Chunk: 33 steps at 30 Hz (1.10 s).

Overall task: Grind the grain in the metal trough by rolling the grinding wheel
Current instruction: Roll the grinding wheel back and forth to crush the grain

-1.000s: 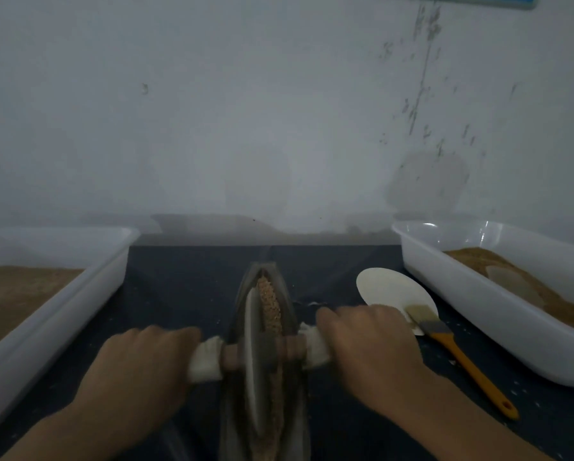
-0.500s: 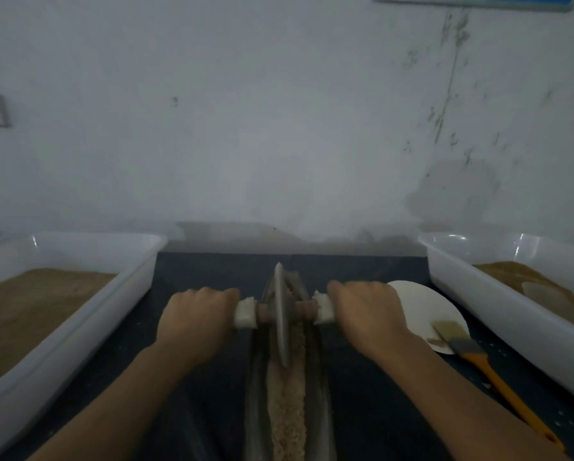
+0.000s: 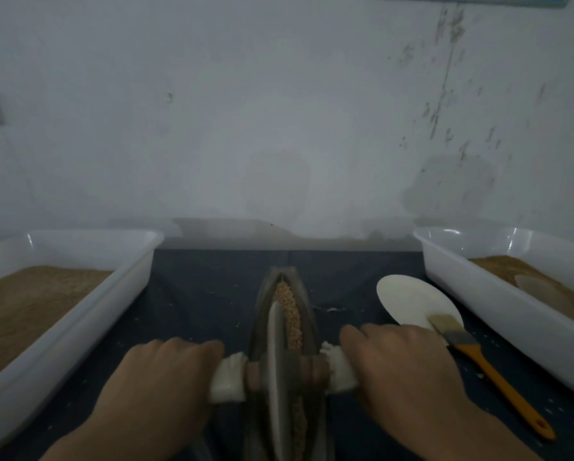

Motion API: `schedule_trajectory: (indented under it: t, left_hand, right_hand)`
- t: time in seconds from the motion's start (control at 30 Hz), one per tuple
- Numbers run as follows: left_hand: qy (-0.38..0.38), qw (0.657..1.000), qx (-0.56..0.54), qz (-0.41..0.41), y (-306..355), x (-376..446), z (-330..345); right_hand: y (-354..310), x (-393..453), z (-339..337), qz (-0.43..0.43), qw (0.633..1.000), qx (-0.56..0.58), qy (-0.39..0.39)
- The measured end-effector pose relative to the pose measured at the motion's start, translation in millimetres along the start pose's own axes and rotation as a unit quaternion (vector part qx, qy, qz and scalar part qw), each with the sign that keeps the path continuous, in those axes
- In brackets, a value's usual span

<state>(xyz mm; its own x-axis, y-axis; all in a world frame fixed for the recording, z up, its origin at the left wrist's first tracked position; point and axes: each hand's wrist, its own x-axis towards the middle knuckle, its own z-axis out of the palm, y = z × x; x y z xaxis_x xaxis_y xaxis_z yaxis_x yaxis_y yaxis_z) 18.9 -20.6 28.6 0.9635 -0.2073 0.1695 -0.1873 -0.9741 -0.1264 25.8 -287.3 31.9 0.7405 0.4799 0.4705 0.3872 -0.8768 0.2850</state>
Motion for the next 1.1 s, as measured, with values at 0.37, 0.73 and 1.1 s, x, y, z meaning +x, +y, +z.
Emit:
schedule_trajectory:
  t: [0.37, 0.73, 1.1]
  left_hand:
    - [0.124, 0.990, 0.056, -0.024, -7.1, 86.9, 18.6]
    - [-0.042, 0.999, 0.012, 0.024, 2.9, -2.8, -14.7]
    - [0.127, 0.991, 0.010, -0.039, -6.3, 82.1, 27.4]
  right_hand:
    - [24.8, 77.1, 53.6, 0.097, 0.990, -0.010, -0.099]
    - [0.7, 2.2, -10.7, 0.016, 0.994, 0.016, -0.104]
    - [18.4, 80.6, 44.3, 0.070, 0.995, -0.049, -0.056]
